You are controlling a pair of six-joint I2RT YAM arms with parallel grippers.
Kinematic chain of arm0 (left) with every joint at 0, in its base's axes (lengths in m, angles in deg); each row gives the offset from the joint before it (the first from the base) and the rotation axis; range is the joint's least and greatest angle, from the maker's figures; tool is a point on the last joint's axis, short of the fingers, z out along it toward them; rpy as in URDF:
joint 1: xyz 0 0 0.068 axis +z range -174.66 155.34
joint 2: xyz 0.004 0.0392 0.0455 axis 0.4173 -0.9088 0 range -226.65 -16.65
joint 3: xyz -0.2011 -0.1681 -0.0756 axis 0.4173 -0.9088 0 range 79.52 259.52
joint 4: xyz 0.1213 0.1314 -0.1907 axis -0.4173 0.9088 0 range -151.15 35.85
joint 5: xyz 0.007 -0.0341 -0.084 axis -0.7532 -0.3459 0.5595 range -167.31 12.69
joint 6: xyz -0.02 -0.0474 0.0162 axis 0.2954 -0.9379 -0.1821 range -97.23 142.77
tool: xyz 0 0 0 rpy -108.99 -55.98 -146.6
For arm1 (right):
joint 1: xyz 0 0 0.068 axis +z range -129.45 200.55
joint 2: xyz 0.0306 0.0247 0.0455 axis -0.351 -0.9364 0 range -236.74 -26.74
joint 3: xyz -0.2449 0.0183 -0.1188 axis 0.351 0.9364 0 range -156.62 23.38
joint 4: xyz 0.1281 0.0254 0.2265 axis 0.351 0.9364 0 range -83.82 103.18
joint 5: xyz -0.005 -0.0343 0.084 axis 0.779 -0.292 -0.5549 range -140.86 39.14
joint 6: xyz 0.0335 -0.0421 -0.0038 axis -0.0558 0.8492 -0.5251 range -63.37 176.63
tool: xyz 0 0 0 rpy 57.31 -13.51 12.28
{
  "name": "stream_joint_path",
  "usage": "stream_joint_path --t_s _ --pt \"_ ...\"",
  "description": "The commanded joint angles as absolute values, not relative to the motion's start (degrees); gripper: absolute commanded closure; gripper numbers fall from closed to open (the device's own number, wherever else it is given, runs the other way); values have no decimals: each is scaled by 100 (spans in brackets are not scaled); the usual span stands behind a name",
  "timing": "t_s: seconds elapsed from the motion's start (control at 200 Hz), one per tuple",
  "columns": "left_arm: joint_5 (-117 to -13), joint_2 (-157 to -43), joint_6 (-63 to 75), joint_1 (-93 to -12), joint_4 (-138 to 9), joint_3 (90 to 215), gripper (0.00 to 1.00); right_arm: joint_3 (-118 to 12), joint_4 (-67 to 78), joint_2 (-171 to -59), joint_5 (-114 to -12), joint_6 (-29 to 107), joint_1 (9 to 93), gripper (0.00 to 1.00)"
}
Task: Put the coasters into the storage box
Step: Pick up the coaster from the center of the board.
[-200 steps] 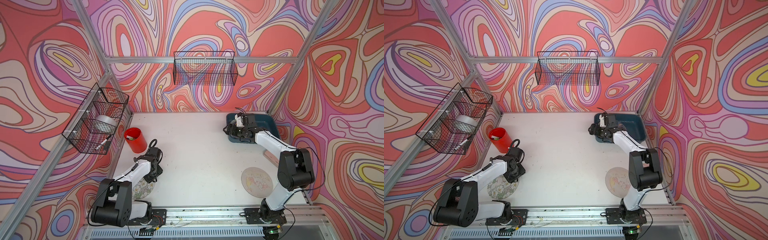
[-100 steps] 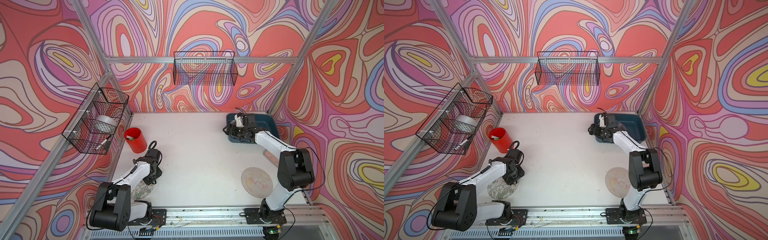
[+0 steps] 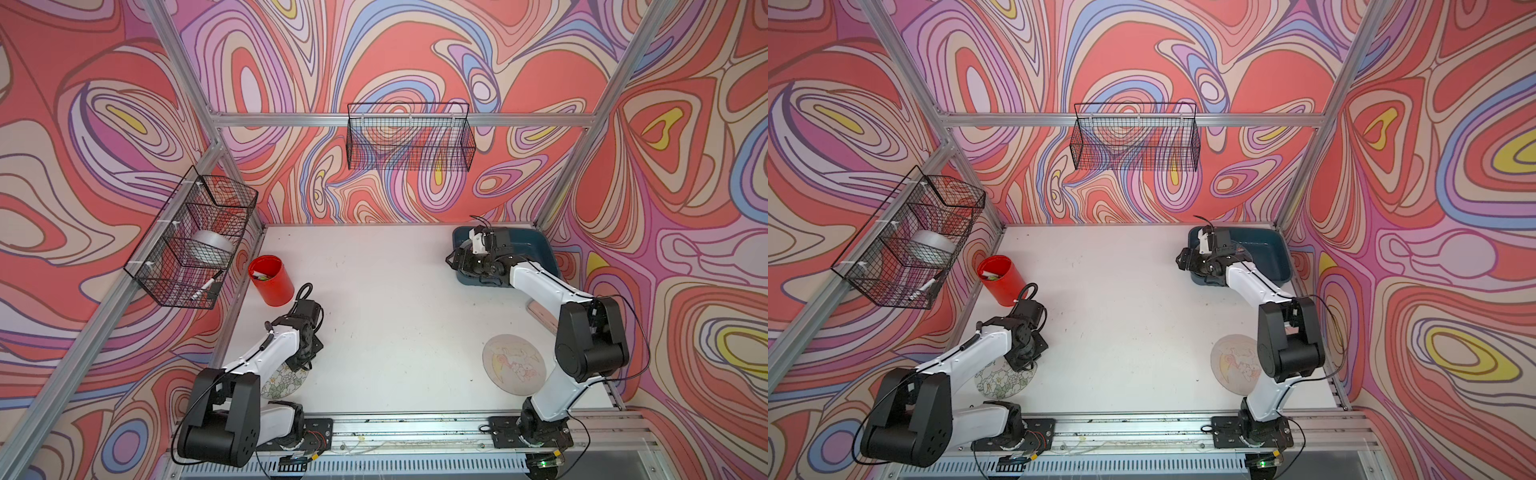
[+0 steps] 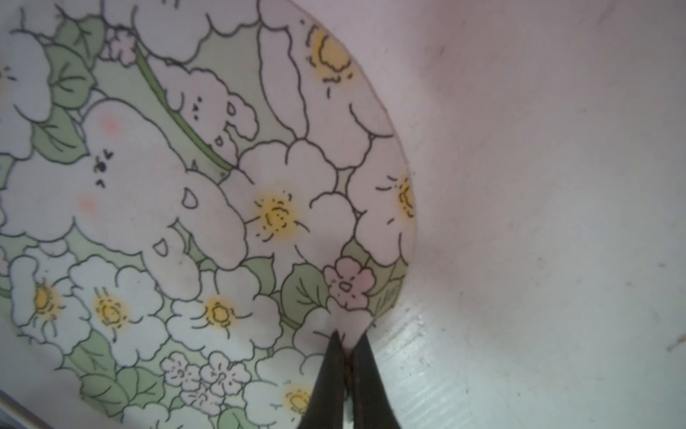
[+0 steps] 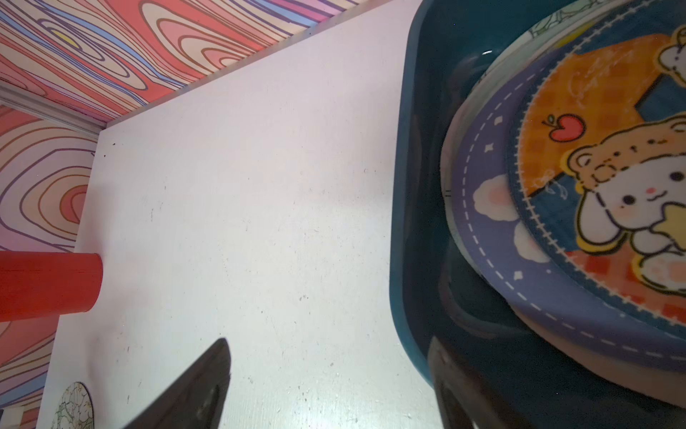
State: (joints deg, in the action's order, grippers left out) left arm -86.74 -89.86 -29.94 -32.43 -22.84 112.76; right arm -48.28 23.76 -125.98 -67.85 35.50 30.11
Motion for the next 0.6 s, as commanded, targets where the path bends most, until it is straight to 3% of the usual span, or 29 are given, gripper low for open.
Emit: stream_joint_path --t_s 0.0,0.366,0.596 --pt "-8611 -9057 -3076 -3196 -2164 11072 100 -4815 2437 -12674 -6764 3534 3048 15" --pt "-7914 -8273 -2592 -3226 -2724 11270 100 -4870 2542 -12667 -6703 3601 3120 15" --pt "-7919 -8011 -2356 -3896 -2927 11936 100 -5089 2636 -12734 -6828 3652 3370 15"
